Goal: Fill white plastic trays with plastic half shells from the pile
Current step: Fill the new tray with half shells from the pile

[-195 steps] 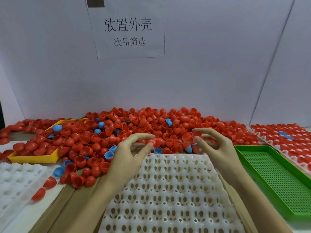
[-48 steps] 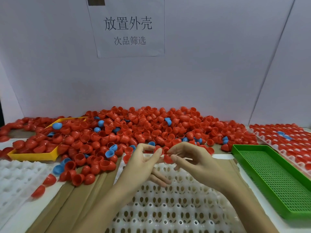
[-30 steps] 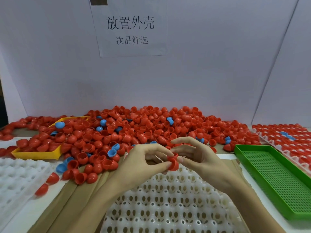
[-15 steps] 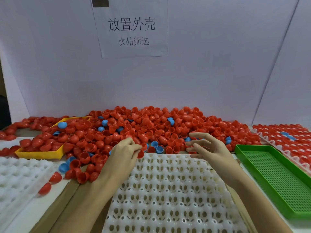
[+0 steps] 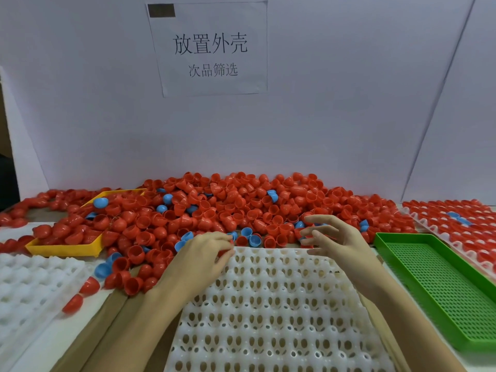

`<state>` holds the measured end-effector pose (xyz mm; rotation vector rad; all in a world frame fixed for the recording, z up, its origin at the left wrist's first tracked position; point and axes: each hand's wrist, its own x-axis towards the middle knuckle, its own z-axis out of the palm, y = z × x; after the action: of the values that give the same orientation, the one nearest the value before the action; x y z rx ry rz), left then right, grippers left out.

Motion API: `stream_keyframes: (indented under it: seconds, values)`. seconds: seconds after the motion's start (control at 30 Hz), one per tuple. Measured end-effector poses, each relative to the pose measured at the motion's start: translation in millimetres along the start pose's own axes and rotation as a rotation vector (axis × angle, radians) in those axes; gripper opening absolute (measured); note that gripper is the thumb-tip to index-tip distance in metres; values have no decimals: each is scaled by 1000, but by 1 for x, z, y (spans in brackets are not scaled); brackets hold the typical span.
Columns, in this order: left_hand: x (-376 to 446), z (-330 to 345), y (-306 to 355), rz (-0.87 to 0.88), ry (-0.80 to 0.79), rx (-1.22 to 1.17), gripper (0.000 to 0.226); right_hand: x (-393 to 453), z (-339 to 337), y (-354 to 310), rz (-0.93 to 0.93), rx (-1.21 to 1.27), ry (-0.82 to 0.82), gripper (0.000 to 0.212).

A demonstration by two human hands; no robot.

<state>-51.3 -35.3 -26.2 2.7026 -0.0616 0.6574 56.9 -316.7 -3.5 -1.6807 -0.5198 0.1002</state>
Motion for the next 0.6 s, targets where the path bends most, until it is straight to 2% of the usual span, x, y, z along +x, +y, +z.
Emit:
stream_keyframes:
  seconds: [0.13,0.23,0.33,0.43,0.53,0.6]
  values:
    - [-2,5,-3,40,-51,-9,25,6,-14,8,-20,-98,153,27]
    - [0,6,-6,55,-43,13,27,13,-30,22,-60,-352,315,25]
    - [-2,4,-5,73,-9,83,25,15,-51,39,-97,-609,352,28]
    - [-3,-2,2,95,64,111,19,18,-68,53,-171,-791,246,39]
    - [-3,-6,7,123,92,113,10,21,-64,62,-118,-852,-30,54]
    - [-3,-6,8,135,84,113,8,24,-58,65,-79,-861,-101,49]
